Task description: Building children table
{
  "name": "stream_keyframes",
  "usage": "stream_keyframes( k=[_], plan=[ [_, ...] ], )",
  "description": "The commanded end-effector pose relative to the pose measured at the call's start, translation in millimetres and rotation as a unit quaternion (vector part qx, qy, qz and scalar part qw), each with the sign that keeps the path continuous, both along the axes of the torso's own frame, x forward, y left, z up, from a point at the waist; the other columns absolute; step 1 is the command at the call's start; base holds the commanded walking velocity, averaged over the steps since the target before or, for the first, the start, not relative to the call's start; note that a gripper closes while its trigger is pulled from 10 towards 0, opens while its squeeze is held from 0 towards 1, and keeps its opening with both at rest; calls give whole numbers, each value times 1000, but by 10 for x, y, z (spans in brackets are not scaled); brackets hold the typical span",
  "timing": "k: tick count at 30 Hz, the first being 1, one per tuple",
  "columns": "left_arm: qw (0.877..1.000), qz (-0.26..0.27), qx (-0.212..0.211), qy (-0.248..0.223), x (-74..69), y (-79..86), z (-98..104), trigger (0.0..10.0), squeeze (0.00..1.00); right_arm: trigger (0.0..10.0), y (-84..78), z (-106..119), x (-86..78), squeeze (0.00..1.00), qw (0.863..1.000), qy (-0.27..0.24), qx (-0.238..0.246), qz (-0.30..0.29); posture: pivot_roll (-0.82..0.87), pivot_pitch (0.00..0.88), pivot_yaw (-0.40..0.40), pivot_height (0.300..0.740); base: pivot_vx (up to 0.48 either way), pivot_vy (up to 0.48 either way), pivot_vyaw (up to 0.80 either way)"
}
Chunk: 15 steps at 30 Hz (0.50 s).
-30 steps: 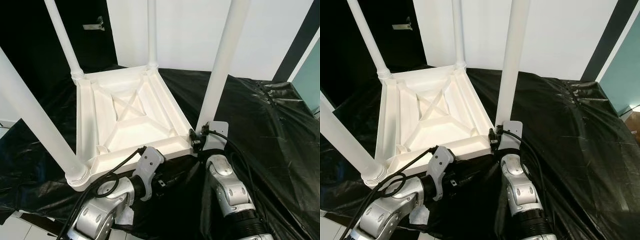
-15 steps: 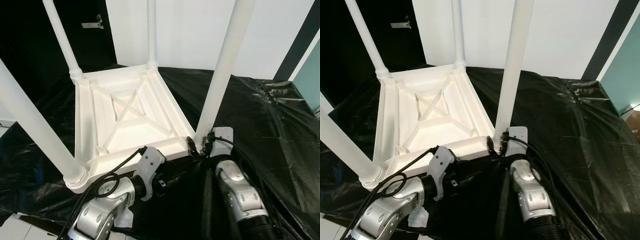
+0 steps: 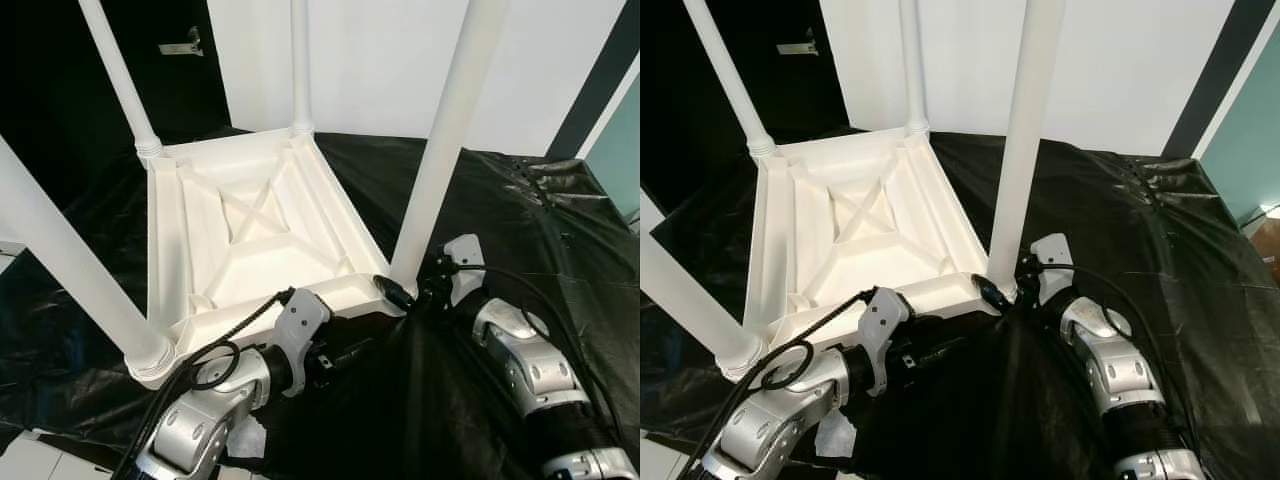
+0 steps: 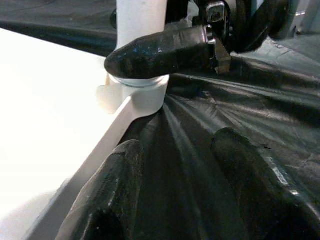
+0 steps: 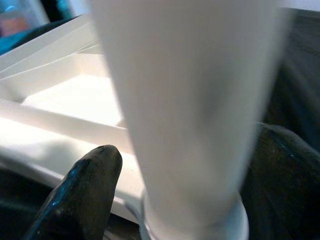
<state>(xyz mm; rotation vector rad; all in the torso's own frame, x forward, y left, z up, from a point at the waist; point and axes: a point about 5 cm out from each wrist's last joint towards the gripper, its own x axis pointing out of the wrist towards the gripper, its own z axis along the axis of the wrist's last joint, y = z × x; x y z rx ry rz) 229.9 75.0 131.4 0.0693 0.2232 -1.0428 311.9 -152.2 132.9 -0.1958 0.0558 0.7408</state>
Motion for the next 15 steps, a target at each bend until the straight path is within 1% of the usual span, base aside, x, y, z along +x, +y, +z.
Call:
stream_keyframes(
  k=[1, 2, 6, 10, 11, 12, 15],
  plan=[
    [1000, -9, 7, 5, 5, 23, -21, 10000, 0, 10000, 36, -13, 24, 0, 1000, 3, -9, 24, 5, 0, -28, 740, 0, 0, 0],
    [1000, -9, 7, 5, 5, 23, -21, 10000, 0, 10000, 36, -13, 24, 0, 1000, 3, -9, 24, 5, 0, -28, 740, 0, 0, 0],
    [1000, -5, 9, 2, 9, 41, -19, 10000, 0, 10000, 109, -35, 75, 0, 998, 4, -29, 62, 15, 0, -32, 740, 0, 0, 0],
    [1000, -3, 10, 2, 12, 49, -19, 10000, 0, 10000, 128, -53, 100, 0, 996, 4, -38, 81, 21, 0, -34, 740, 0, 0, 0],
    [1000, -3, 11, 2, 10, 51, -21, 10000, 0, 471, 127, -62, 113, 0, 996, 7, -39, 81, 25, 0, -35, 740, 0, 0, 0],
    [1000, -2, 11, 2, 7, 53, -22, 10000, 0, 0, 126, -69, 121, 0, 996, 8, -39, 80, 25, 0, -35, 740, 0, 0, 0],
    [1000, 0, 13, 3, -9, 58, -32, 10000, 0, 0, 117, -86, 116, 0, 996, 12, -36, 79, 26, 0, -35, 740, 0, 0, 0]
  ],
)
